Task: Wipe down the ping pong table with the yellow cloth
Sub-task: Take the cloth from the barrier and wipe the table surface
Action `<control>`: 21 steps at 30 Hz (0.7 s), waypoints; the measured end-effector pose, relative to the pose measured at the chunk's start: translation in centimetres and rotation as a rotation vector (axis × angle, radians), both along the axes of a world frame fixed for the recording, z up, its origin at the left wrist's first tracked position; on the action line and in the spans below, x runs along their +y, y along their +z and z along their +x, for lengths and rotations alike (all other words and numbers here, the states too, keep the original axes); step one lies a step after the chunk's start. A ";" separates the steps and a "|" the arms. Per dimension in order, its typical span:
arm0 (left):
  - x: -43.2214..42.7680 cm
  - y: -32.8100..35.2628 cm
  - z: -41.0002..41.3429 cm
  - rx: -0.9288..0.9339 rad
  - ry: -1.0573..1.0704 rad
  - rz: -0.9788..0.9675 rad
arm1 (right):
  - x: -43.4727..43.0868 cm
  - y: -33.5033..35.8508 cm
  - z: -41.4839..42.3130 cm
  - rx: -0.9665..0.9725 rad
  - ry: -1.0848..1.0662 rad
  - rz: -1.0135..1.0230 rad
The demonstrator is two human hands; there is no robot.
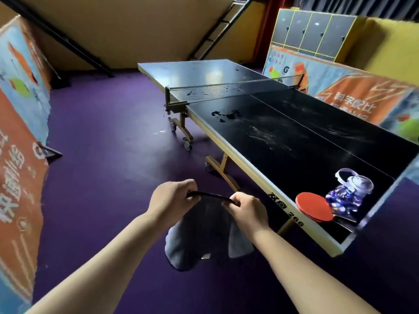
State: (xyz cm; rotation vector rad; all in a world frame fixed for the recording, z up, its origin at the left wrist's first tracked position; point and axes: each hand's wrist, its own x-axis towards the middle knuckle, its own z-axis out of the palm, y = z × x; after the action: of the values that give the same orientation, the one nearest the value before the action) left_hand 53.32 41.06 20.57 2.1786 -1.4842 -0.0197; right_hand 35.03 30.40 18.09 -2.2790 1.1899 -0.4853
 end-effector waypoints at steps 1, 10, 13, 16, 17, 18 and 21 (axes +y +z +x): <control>-0.8 0.0 -0.1 -0.013 -0.009 0.009 | 0.0 0.1 0.1 -0.031 -0.059 0.028; -7.0 -1.6 -1.9 0.123 -0.271 -0.003 | -1.7 0.6 2.2 -0.373 -0.459 0.304; -8.0 -2.7 -2.5 0.227 -0.419 0.072 | -1.9 -0.1 2.3 -0.399 -0.564 0.271; -8.3 -3.1 -3.3 0.321 -0.619 0.058 | -2.0 -0.1 1.8 -0.345 -0.630 0.227; -8.4 -3.3 -3.7 0.296 -0.657 0.070 | -2.2 -0.2 1.5 -0.339 -0.650 0.228; -8.6 -3.5 -4.0 0.263 -0.668 0.103 | -2.3 -0.3 1.2 -0.344 -0.666 0.233; -9.2 -4.5 -5.1 0.250 -0.643 0.184 | -2.7 -0.5 0.3 -0.352 -0.713 0.251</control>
State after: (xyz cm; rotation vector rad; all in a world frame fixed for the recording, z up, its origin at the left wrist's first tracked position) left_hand 48.20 31.91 16.03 1.6529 -2.0152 -0.6410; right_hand 35.33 27.75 17.58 -1.4355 1.7337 -0.8890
